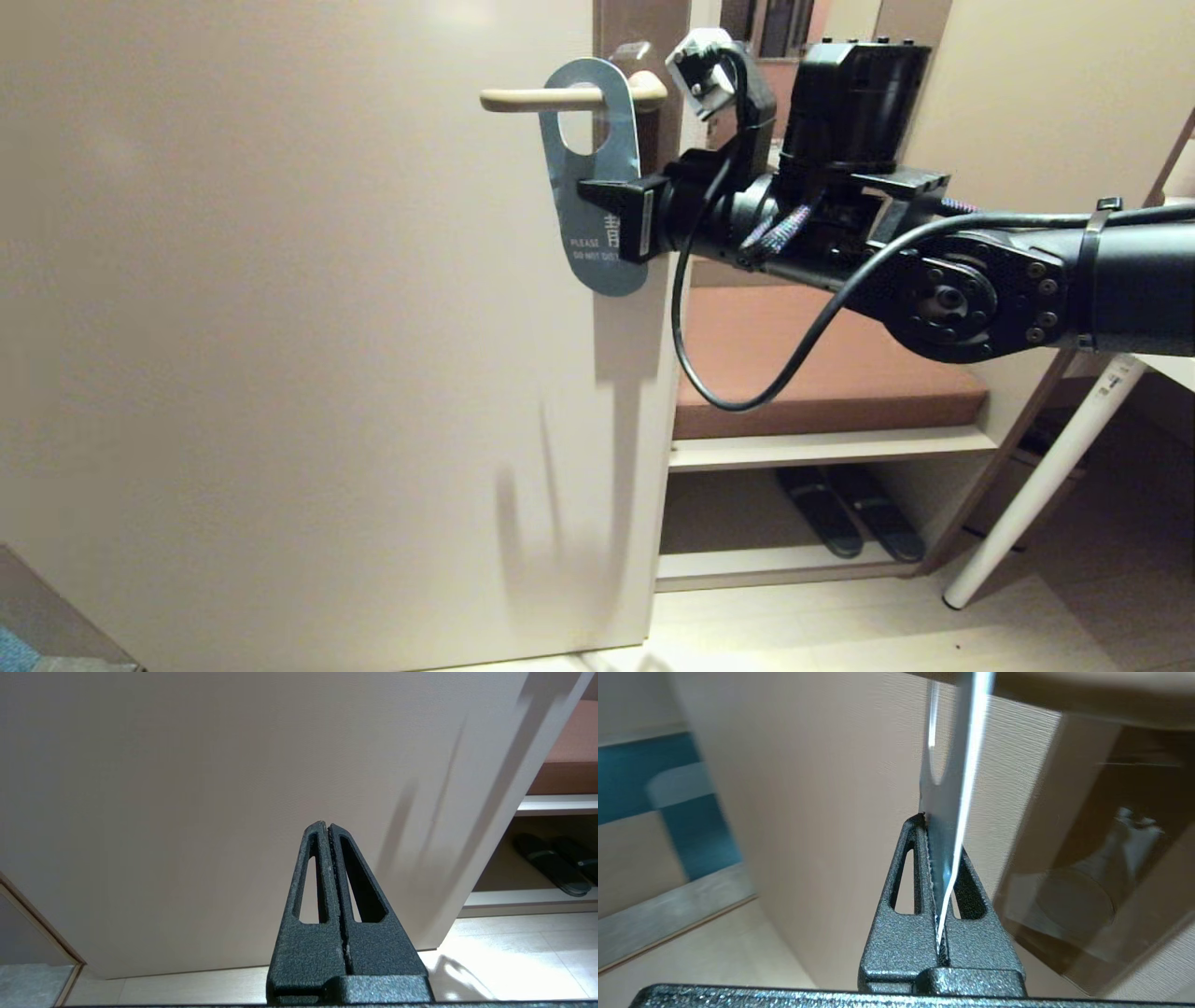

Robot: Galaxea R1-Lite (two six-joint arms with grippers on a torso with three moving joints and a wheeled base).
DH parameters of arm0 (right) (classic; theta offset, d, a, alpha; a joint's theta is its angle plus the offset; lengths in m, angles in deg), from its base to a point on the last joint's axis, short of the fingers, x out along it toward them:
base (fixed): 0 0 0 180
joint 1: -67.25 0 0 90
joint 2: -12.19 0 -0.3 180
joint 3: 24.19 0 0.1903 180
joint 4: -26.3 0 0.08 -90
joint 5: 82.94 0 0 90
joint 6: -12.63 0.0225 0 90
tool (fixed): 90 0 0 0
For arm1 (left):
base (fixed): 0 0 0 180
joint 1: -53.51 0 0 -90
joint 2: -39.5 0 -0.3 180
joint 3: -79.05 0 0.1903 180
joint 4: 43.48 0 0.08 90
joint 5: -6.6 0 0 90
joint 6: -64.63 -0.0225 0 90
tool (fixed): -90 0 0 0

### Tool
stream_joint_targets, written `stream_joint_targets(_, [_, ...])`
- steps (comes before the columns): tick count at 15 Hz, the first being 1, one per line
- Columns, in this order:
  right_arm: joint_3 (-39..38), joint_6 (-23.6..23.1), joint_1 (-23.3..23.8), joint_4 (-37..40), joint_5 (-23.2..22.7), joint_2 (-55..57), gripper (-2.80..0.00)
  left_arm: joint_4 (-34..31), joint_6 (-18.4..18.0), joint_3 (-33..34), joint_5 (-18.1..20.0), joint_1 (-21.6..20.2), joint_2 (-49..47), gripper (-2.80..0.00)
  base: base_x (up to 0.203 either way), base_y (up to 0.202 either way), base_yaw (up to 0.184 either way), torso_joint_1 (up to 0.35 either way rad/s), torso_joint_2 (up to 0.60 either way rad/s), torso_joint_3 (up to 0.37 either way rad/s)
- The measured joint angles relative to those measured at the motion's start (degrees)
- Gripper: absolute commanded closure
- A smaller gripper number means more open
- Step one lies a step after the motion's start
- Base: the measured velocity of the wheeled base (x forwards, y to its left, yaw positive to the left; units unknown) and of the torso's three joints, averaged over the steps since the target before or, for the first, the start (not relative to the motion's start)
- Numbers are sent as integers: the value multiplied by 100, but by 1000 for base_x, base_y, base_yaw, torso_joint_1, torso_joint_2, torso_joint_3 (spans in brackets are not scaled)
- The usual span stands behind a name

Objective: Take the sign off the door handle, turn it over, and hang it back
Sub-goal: Take down the sign

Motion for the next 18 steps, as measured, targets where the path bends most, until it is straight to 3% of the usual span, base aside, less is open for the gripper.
stream_joint_targets(12, [138,24,-439,84,1682,64,0,0,0,0,1,0,0,0,0,0,0,0,0,0])
stream_joint_targets(18, [313,24,-578,84,2209,134,0,0,-2,0,1,0,0,0,0,0,0,0,0,0])
